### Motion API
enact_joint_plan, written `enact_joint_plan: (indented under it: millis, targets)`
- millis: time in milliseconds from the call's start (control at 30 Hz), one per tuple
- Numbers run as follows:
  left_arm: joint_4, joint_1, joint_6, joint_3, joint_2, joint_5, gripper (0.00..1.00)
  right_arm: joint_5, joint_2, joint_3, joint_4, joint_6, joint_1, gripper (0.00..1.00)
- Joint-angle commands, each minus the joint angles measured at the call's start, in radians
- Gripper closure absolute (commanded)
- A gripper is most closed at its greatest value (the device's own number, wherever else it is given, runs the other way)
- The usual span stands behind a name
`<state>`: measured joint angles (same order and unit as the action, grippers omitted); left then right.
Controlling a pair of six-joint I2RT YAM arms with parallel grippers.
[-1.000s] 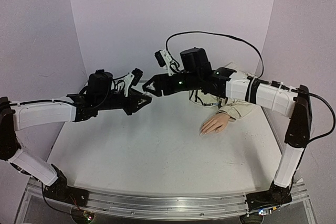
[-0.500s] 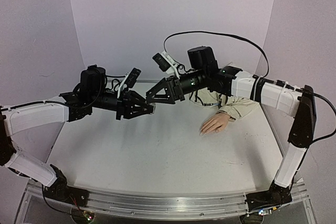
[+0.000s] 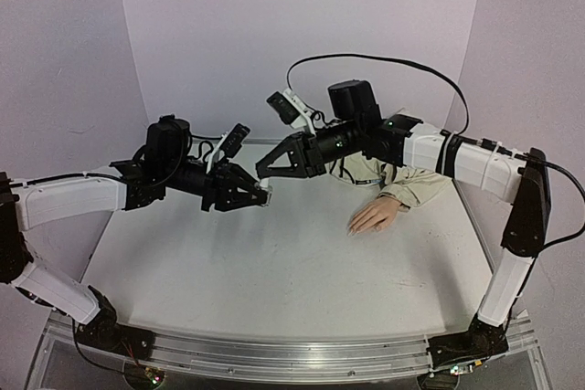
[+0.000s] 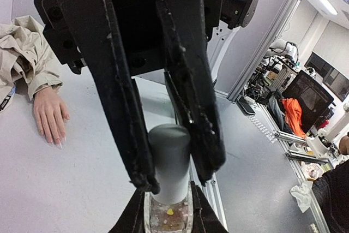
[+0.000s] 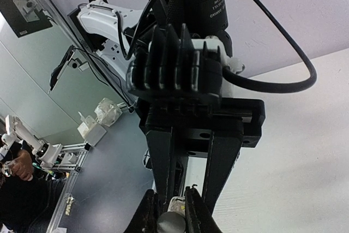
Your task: Paint the nails
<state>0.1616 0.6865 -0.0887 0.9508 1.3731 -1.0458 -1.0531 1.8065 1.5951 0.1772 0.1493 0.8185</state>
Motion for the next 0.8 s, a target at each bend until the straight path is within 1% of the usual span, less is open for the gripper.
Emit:
enact_joint_plan:
  millis: [0, 100, 133, 167, 233, 300, 367, 433, 500, 567, 667, 767]
  targets:
    - [0.040, -0.015, -0.007, 0.070, -0.006, 0.000, 1.00, -0.070, -0.005, 0.013, 0.029, -0.003, 0.003, 0.87]
    - [0.040, -0.020, -0.003, 0.076, -0.005, 0.023, 1.00, -0.074, -0.003, 0.008, 0.028, -0.001, 0.003, 0.92]
    - [0.039, -0.021, -0.001, 0.078, -0.006, 0.038, 1.00, -0.071, -0.003, 0.007, 0.028, -0.001, 0.004, 0.97]
    - [0.039, -0.022, 0.001, 0.078, -0.007, 0.065, 1.00, -0.064, -0.003, 0.007, 0.028, 0.000, 0.005, 1.00]
    - [0.038, -0.022, 0.003, 0.072, -0.015, 0.171, 1.00, -0.026, -0.003, 0.002, 0.028, 0.006, 0.007, 1.00]
    - [0.036, -0.022, 0.010, 0.053, -0.032, 0.360, 1.00, 0.044, -0.006, -0.003, 0.028, 0.021, 0.016, 1.00]
    - [0.033, -0.022, 0.006, 0.029, -0.048, 0.647, 1.00, 0.182, -0.004, -0.001, 0.027, 0.052, 0.032, 1.00]
    - [0.028, -0.022, 0.004, 0.014, -0.057, 0.899, 1.00, 0.391, -0.003, -0.003, 0.027, 0.091, 0.062, 1.00]
    - [0.027, -0.021, 0.013, 0.013, -0.060, 1.062, 1.00, 0.685, -0.003, 0.002, 0.024, 0.125, 0.113, 1.00]
    - [0.028, -0.021, 0.026, 0.020, -0.059, 1.102, 1.00, 0.849, 0.001, 0.011, 0.023, 0.159, 0.164, 1.00]
    - [0.027, -0.020, 0.029, 0.031, -0.059, 1.087, 1.00, 0.942, 0.006, 0.020, 0.033, 0.201, 0.192, 1.00]
    - [0.028, -0.019, 0.014, 0.021, -0.062, 1.075, 1.00, 1.013, -0.004, 0.018, 0.045, 0.208, 0.193, 1.00]
